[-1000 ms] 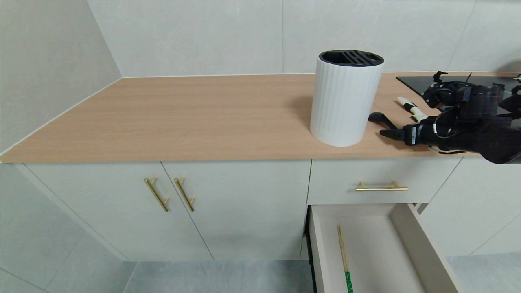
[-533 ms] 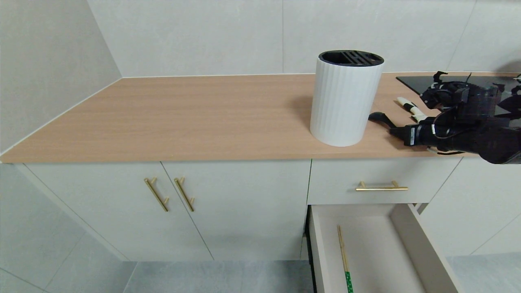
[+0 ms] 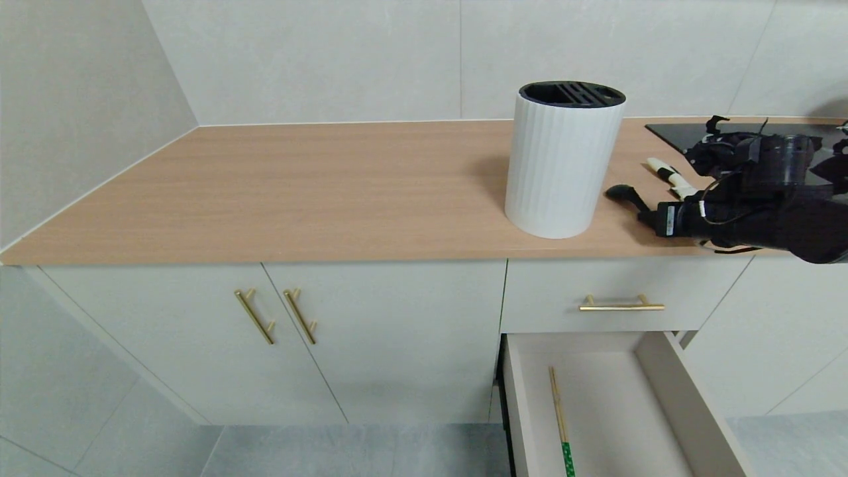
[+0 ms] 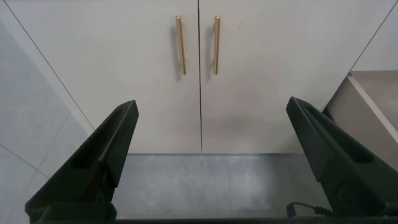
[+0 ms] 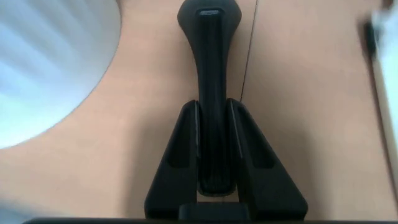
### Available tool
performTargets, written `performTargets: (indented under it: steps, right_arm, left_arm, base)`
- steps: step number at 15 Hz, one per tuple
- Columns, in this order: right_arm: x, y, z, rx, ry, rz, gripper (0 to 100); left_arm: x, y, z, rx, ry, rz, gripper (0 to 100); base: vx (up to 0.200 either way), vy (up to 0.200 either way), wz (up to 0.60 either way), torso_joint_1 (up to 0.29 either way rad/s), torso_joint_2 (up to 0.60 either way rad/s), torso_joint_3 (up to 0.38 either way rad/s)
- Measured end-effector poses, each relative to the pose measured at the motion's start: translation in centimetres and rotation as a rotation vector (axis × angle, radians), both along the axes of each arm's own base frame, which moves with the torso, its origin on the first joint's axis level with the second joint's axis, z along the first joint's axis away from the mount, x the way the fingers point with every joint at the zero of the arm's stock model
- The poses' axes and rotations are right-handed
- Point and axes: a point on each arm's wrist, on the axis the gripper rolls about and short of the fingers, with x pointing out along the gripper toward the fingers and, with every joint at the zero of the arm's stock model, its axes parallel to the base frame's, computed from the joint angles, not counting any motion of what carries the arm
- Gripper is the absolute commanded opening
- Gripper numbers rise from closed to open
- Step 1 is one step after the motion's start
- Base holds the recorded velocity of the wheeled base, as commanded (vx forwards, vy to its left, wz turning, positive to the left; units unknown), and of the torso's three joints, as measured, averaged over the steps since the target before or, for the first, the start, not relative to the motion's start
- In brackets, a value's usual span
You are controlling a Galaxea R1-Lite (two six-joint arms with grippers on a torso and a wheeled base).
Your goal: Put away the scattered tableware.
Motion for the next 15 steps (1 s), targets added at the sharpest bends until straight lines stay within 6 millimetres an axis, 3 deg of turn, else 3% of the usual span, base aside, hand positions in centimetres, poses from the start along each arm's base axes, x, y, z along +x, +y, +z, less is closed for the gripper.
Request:
performTargets:
  steps: [4, 8, 11, 15]
  right_arm:
    - [-6.4, 0.8, 2.1, 0.046, 0.134, -0.013, 0]
    - [-13.4, 0.7, 3.5, 0.070, 0.138, -0.010, 0]
    - [-18.2, 0.9, 2.4, 0.070, 0.158, 0.015, 0]
    - [-22.2, 1.2, 0.1, 0.062, 0.195, 0.055, 0]
  left_arm:
    - [0.0, 0.0, 0.0, 0.000, 0.000, 0.000, 100]
    - [0.0, 0.0, 0.0, 0.000, 0.000, 0.000, 100]
    - [0.0, 0.0, 0.0, 0.000, 0.000, 0.000, 100]
    - [0.0, 0.0, 0.0, 0.000, 0.000, 0.000, 100]
  base:
    - [0.000, 0.000, 0.00, 0.000, 0.00, 0.000]
    - [0.000, 0.000, 0.00, 0.000, 0.00, 0.000]
    - [0.000, 0.000, 0.00, 0.000, 0.00, 0.000]
    - [0.000, 0.000, 0.00, 0.000, 0.00, 0.000]
